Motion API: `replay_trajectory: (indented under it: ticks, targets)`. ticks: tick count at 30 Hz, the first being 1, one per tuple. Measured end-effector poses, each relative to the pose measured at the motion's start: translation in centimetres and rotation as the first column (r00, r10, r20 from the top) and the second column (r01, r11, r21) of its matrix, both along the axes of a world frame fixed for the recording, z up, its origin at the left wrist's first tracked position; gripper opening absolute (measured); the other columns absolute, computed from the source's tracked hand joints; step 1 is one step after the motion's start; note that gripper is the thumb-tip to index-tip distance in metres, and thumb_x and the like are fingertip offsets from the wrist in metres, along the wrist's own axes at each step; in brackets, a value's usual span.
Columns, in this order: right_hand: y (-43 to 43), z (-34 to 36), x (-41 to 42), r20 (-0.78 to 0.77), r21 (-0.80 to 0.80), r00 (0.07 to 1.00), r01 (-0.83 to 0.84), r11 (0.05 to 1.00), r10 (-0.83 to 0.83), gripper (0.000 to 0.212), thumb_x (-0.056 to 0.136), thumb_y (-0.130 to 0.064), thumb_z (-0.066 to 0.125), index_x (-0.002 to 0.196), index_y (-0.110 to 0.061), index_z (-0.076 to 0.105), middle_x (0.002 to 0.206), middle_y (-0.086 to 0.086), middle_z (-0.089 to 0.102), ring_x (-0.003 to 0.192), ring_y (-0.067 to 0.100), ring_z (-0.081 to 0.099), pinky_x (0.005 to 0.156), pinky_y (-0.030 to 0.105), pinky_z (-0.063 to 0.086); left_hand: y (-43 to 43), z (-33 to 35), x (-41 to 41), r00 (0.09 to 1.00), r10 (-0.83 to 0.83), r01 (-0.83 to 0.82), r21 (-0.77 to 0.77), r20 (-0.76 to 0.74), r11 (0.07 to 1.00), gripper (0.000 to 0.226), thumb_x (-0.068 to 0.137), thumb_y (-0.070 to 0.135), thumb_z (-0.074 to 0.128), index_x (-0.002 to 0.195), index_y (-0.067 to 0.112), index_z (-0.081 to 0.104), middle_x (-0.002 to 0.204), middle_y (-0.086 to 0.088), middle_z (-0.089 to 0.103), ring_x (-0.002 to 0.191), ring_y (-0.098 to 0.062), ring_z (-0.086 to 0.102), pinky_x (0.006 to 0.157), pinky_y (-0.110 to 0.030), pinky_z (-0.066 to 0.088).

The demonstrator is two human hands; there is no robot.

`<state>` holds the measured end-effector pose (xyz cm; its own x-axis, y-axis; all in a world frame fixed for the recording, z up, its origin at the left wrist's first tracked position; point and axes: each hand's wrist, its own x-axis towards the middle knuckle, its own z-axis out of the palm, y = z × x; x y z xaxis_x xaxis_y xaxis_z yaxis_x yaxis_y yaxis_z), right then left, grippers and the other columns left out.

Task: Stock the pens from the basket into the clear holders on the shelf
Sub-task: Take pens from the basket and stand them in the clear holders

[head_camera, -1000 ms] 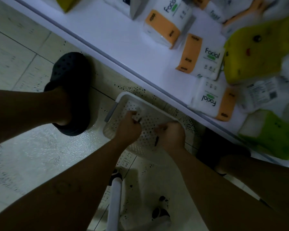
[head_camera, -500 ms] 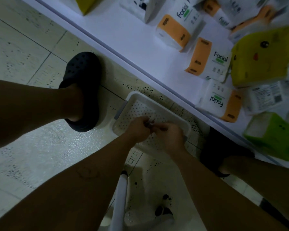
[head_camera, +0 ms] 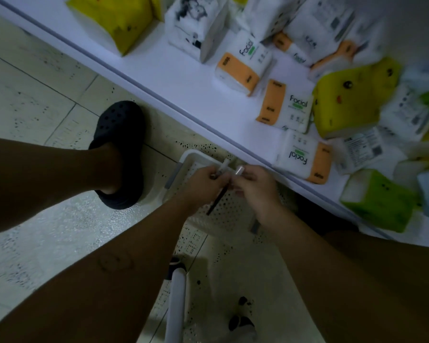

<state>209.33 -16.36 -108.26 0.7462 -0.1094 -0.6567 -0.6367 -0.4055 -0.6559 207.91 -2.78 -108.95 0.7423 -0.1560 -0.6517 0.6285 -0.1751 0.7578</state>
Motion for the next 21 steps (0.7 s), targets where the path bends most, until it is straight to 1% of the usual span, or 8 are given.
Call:
replay_trajectory:
  ticks: [2, 4, 6, 9, 12, 15, 18, 21]
  targets:
    - [-0.2, 1.3, -0.2, 0.031, -0.024, 0.999, -0.037, 0.999, 0.038, 0.011, 0.086, -0.028, 0.070, 0.095, -0.022, 0.068, 0.094, -0.001, 0.071, 0.089, 0.018, 0.067, 0.085, 0.045, 0.057, 0.1, 1.2, -0.6, 1.000, -0.007, 0.006, 0.021, 0.029, 1.000, 0.032, 0.102, 0.040, 0.035, 0.100, 0.020, 0.060, 0.091, 0.001, 0.064, 0.067, -0.010, 0.053, 0.056, -0.020, 0.041]
    - [-0.4, 2.8, -0.3, 0.070, -0.039, 0.997, -0.039, 0.998, 0.042, 0.004, 0.088, -0.026, 0.067, 0.091, -0.025, 0.065, 0.096, -0.001, 0.069, 0.091, 0.019, 0.066, 0.088, 0.046, 0.056, 0.1, 2.6, -1.0, 0.999, 0.014, -0.016, 0.037, 0.043, 0.999, 0.039, 0.102, 0.043, 0.031, 0.104, 0.017, 0.060, 0.089, 0.001, 0.061, 0.067, -0.010, 0.051, 0.056, -0.020, 0.039]
    - [-0.5, 4.6, -0.4, 0.113, -0.059, 0.993, -0.035, 0.998, 0.041, 0.007, 0.089, -0.024, 0.066, 0.085, -0.027, 0.061, 0.095, 0.000, 0.068, 0.090, 0.022, 0.066, 0.089, 0.049, 0.054, 0.1, 4.2, -1.1, 0.998, 0.028, -0.031, 0.051, 0.055, 0.998, 0.040, 0.102, 0.041, 0.031, 0.106, 0.014, 0.060, 0.082, -0.002, 0.059, 0.064, -0.010, 0.050, 0.053, -0.019, 0.039]
    - [-0.5, 7.6, -0.6, 0.199, -0.075, 0.979, -0.029, 0.997, 0.043, 0.008, 0.088, -0.025, 0.067, 0.080, -0.025, 0.064, 0.088, 0.000, 0.070, 0.087, 0.023, 0.067, 0.086, 0.052, 0.054, 0.3, 6.9, -0.7, 0.992, 0.079, -0.084, 0.052, 0.097, 0.995, 0.035, 0.103, 0.038, 0.033, 0.111, 0.013, 0.056, 0.077, -0.005, 0.062, 0.057, -0.011, 0.050, 0.049, -0.020, 0.040]
    - [-0.6, 10.8, -0.8, 0.327, -0.106, 0.942, -0.050, 0.993, 0.082, 0.014, 0.090, -0.025, 0.065, 0.081, -0.014, 0.066, 0.079, 0.002, 0.068, 0.080, 0.024, 0.066, 0.080, 0.053, 0.055, 0.3, 10.1, -0.2, 0.979, 0.115, -0.117, 0.007, 0.170, 0.993, 0.039, 0.101, 0.043, 0.037, 0.112, 0.009, 0.052, 0.082, -0.007, 0.066, 0.057, -0.012, 0.052, 0.050, -0.023, 0.042]
    - [-0.7, 14.1, -1.1, 0.432, -0.067, 0.899, -0.040, 0.997, 0.065, 0.012, 0.092, -0.024, 0.064, 0.091, -0.012, 0.067, 0.085, -0.006, 0.064, 0.086, 0.025, 0.066, 0.083, 0.052, 0.055, 0.4, 13.4, -0.1, 0.970, 0.113, -0.115, -0.004, 0.216, 0.993, 0.035, 0.100, 0.039, 0.043, 0.110, 0.009, 0.056, 0.092, -0.006, 0.066, 0.065, -0.013, 0.055, 0.056, -0.024, 0.043]
    - [-0.9, 17.2, -1.4, 0.483, -0.004, 0.873, -0.069, 0.998, 0.062, 0.005, 0.092, -0.019, 0.064, 0.094, -0.014, 0.065, 0.093, -0.003, 0.062, 0.090, 0.028, 0.066, 0.075, 0.042, 0.059, 0.5, 16.9, -0.1, 0.953, 0.137, -0.134, -0.032, 0.270, 0.990, 0.028, 0.101, 0.034, 0.043, 0.107, 0.012, 0.060, 0.090, -0.004, 0.066, 0.066, -0.012, 0.054, 0.055, -0.022, 0.041]
    - [-1.0, 20.7, -1.7, 0.559, 0.036, 0.829, -0.039, 0.999, 0.013, 0.013, 0.090, -0.010, 0.066, 0.102, -0.006, 0.063, 0.083, -0.001, 0.061, 0.080, 0.021, 0.065, 0.063, 0.030, 0.058, 0.4, 20.9, 0.1, 0.923, 0.183, -0.149, -0.122, 0.340, 0.981, 0.023, 0.101, 0.024, 0.046, 0.100, 0.008, 0.062, 0.080, -0.004, 0.064, 0.063, -0.014, 0.054, 0.053, -0.022, 0.042]
